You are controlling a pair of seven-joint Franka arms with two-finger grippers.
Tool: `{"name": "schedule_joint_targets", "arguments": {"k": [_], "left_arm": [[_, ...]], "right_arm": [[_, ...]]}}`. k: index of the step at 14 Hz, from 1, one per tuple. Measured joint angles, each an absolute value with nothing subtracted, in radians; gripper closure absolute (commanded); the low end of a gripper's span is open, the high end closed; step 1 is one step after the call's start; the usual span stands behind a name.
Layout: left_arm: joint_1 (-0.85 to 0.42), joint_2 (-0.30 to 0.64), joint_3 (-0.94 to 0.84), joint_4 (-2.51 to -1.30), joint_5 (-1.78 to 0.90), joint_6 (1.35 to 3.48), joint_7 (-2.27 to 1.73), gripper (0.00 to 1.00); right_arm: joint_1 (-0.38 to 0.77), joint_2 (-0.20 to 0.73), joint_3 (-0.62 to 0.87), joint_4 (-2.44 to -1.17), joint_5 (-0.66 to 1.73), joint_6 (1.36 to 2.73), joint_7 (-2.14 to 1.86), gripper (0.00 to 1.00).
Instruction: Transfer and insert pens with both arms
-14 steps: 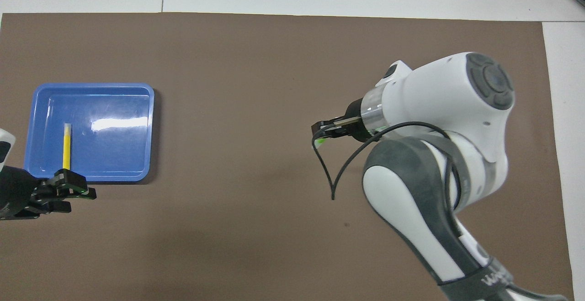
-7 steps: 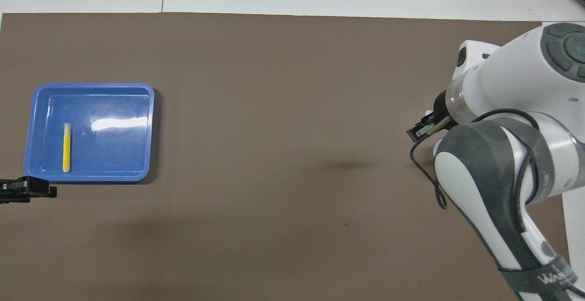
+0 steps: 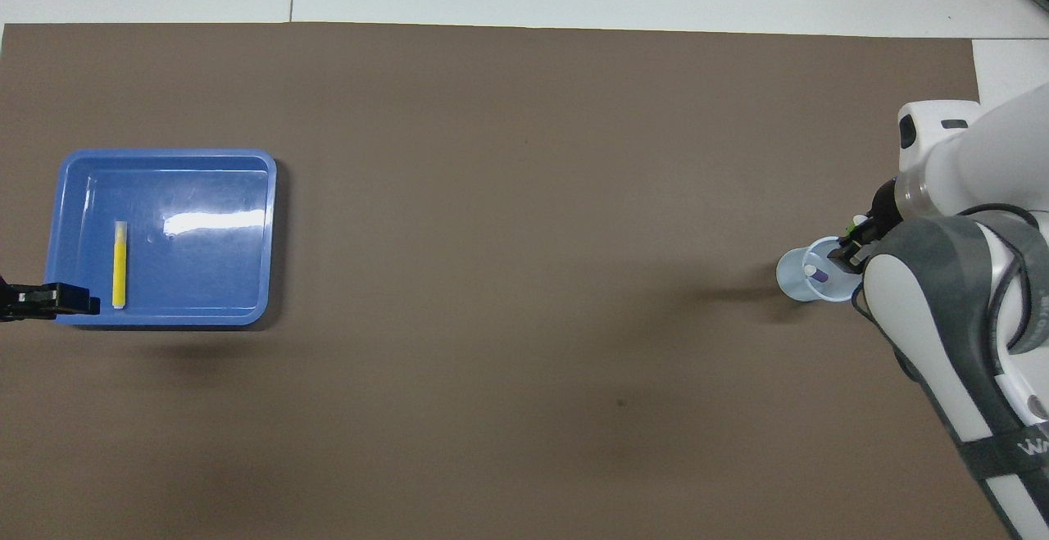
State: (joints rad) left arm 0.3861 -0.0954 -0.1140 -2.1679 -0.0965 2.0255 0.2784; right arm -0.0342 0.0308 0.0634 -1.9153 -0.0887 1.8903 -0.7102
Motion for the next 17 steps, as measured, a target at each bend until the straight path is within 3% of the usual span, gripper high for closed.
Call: {"name": "schedule_joint_targets", "arguments": {"k": [7,8,11,12,17], "left_arm": [[0.386,0.028,-0.115,-2.165,-0.088,2.222,0.284,0.40],[0.386,0.043,-0.115,-2.162,-0.059,2.241,0.286,0.40],[0.386,0.094,-0.115,-2.133,0.001,2.283,0.293,0.40],[0.386,0.113,-0.115,-2.124,0.005,2.295,0.299,0.40],[0.391,0.223,-0.112,-2.113,0.009,2.413,0.310,0.40]], "right_arm": [[-0.068,-0.029,0.064,-2.085,-0.089,2.027,-0.716,1.00],[-0.079,-0.029,0.064,-2.104,-0.089,2.048,-0.716,0.83],[-0.099,-0.029,0.064,-2.132,-0.089,2.066,-0.716,0.08],[-0.098,-0.030,0.065,-2.132,-0.089,2.066,-0.715,0.00],[-0.097,-0.036,0.077,-2.126,-0.089,2.066,-0.695,0.00]]}}
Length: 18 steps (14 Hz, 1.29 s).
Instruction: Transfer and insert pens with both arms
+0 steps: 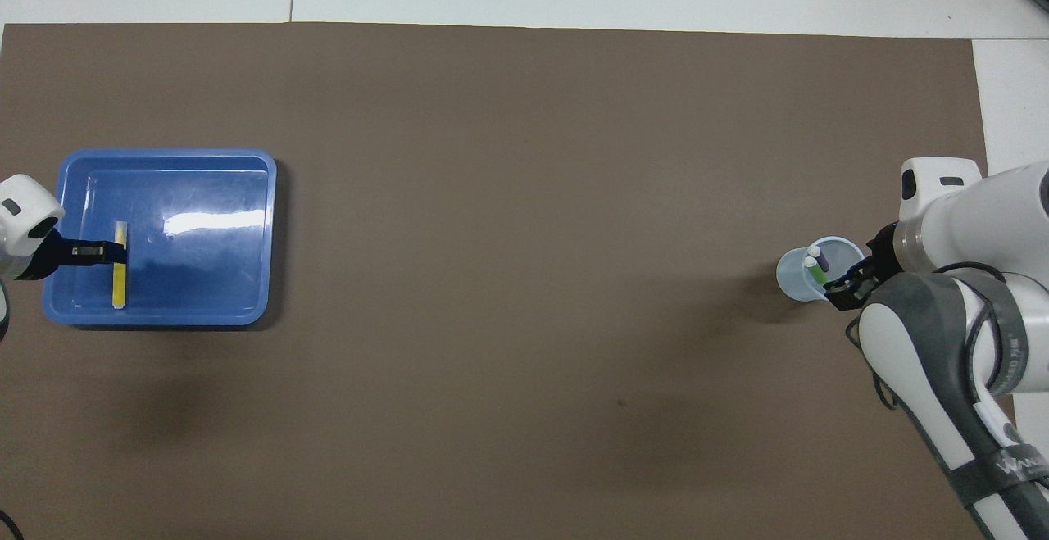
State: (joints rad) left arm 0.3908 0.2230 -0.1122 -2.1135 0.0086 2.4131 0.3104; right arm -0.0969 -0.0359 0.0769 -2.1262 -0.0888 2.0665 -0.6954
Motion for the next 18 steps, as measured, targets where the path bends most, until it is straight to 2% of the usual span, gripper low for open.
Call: {"name": "schedule_joint_targets", "arguments": {"k": [2,4,7,15,18], "left_arm": [[0.392,0.259,-0.112,-2.112,0.009,2.444,0.311,0.43],[0.394,0.268,-0.113,-2.110,0.009,2.449,0.312,0.62],[0.394,0.267,-0.116,-2.107,0.009,2.449,0.311,1.00],[0.394,0.268,-0.121,-2.099,0.009,2.440,0.311,1.00],[0.394,0.268,-0.122,-2.055,0.009,2.345,0.302,1.00]], "right_arm": [[-0.093,-0.043,0.081,-2.114,-0.089,2.067,-0.665,0.00],[-0.068,-0.048,0.082,-2.096,-0.077,2.059,-0.609,0.00],[-0.018,-0.050,0.085,-2.070,-0.018,2.027,-0.502,0.00],[0.035,-0.051,0.087,-2.065,0.162,2.020,-0.281,0.00],[0.072,-0.052,0.090,-2.061,0.221,2.020,-0.167,0.00]]}}
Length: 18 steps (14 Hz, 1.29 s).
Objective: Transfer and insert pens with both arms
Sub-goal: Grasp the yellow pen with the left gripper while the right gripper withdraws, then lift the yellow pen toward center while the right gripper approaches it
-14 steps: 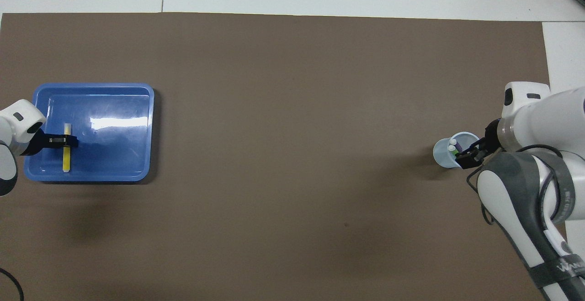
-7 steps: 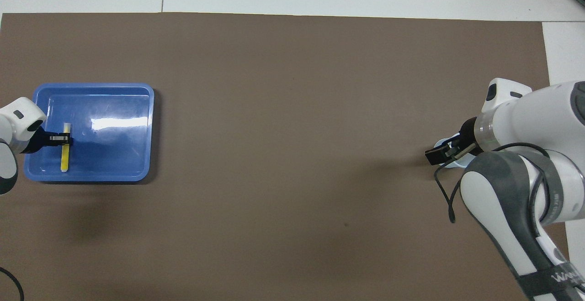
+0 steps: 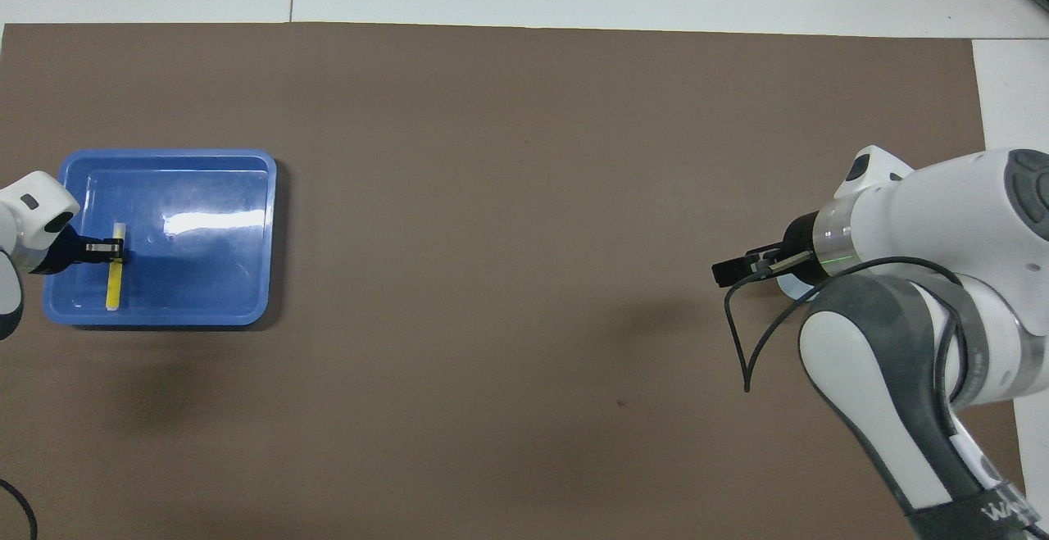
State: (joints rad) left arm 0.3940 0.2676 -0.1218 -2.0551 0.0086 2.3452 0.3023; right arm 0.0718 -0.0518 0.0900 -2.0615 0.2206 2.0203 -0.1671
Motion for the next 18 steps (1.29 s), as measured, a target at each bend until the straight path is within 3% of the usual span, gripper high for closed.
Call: {"name": "schedule_joint_targets", "arguments": {"k": [8,18], "left_arm": [[0.322,0.174,-0.139,-1.863,-0.069,1.936,-0.055,1.00],[0.254,0.014,-0.143,-1.859,-0.395,1.764,-0.716,1.00]], "right_arm": [[0.103,-0.052,0.092,-2.058,0.297,2.020,0.012,0.00],[0.117,-0.052,0.092,-2.055,0.421,2.024,0.144,0.00]]}}
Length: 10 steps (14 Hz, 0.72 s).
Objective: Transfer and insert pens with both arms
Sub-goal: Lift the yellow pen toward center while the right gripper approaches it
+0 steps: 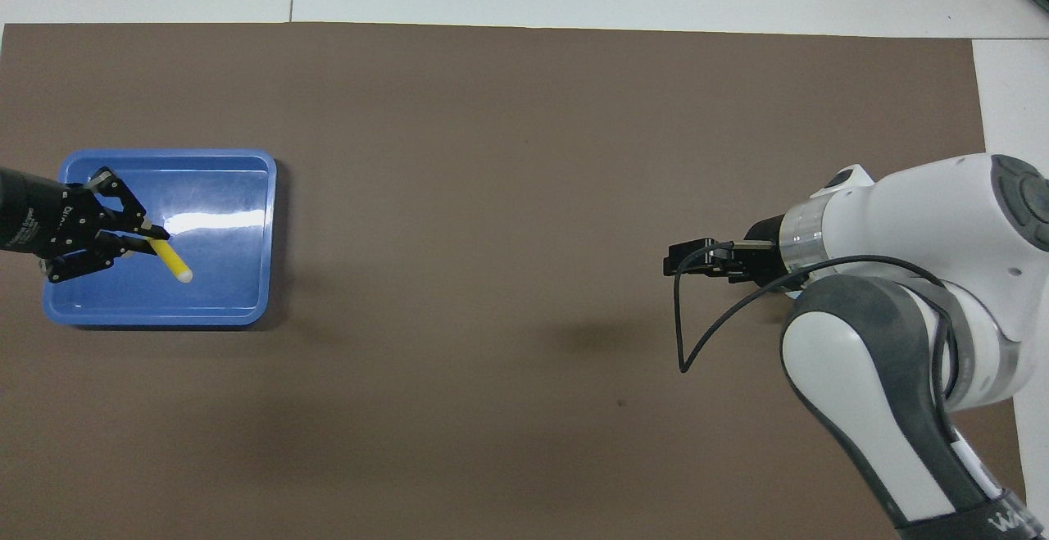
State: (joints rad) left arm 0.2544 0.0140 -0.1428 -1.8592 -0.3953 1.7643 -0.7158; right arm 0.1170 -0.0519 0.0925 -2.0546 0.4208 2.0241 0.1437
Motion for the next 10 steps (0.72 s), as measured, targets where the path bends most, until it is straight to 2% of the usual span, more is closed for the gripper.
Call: {"name": "schedule_joint_targets", "arguments": {"k": [4,10], "left_arm": [[0.181,-0.058,-0.144,-1.883,-0.478,1.749,-0.992,1.00],[0.077,-0.146,-0.146,-1.955,-0.561,1.749,-1.293,1.00]], "right_arm": [[0.156,-0.052,0.093,-2.043,0.515,2.029,0.219,0.00],[0.296,-0.052,0.096,-1.996,0.680,2.183,0.439,0.00]]}}
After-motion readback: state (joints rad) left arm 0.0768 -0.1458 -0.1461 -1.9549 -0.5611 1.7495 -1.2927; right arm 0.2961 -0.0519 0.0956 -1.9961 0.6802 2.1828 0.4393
